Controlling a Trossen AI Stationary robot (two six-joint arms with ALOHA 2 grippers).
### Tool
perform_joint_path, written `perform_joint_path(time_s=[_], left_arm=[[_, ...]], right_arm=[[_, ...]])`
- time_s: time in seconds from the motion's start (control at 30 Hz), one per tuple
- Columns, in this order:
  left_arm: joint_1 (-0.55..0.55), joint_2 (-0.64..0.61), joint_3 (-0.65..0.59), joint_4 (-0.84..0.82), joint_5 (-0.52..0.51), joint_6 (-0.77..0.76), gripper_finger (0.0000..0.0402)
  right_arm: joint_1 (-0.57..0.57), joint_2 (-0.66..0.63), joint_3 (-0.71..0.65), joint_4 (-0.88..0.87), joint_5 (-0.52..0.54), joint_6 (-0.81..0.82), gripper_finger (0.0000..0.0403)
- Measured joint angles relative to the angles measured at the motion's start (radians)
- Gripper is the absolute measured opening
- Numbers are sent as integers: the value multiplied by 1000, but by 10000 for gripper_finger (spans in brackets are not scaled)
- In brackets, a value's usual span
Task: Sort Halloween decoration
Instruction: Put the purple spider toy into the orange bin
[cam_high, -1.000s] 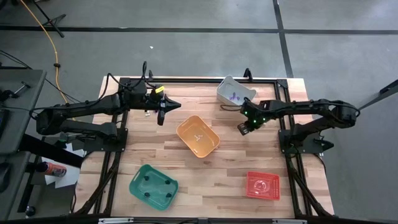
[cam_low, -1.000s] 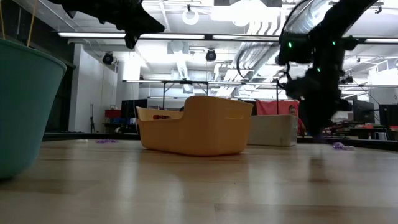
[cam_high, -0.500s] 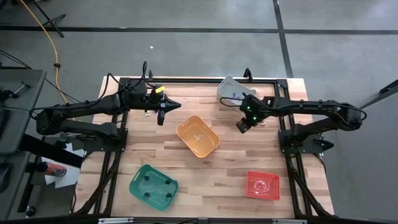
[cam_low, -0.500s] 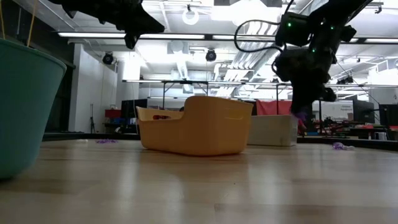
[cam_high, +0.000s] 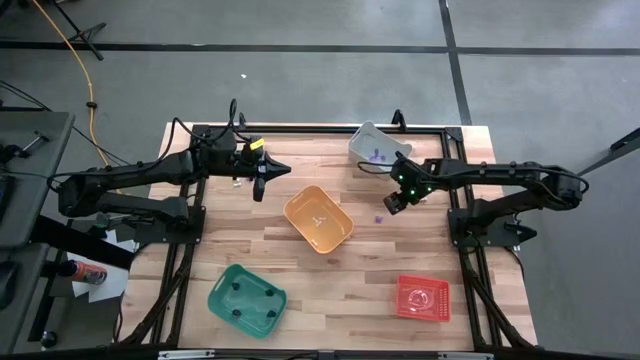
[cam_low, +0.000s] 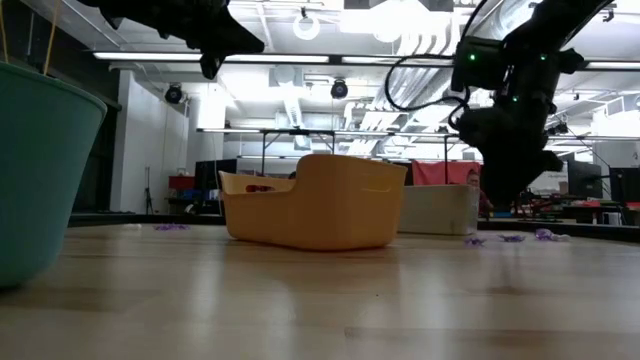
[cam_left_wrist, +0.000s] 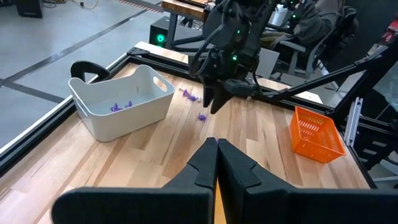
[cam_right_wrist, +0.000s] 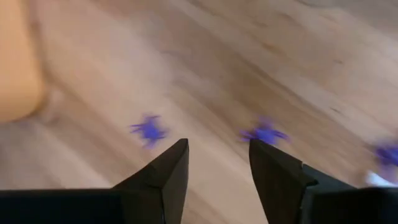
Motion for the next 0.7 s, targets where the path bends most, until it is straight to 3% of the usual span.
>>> perform_joint_path(time_s=[0.13,0.3,0.7], left_arm=[[0,0,0,-2,-12,0,0],[0,0,0,-2,-14,0,0],[0,0,0,-2,-16,0,0]], right_arm=[[0,0,0,-45,70,49,165],[0,0,-40,-29,76,110,165],[0,0,-171,155,86,276,165]])
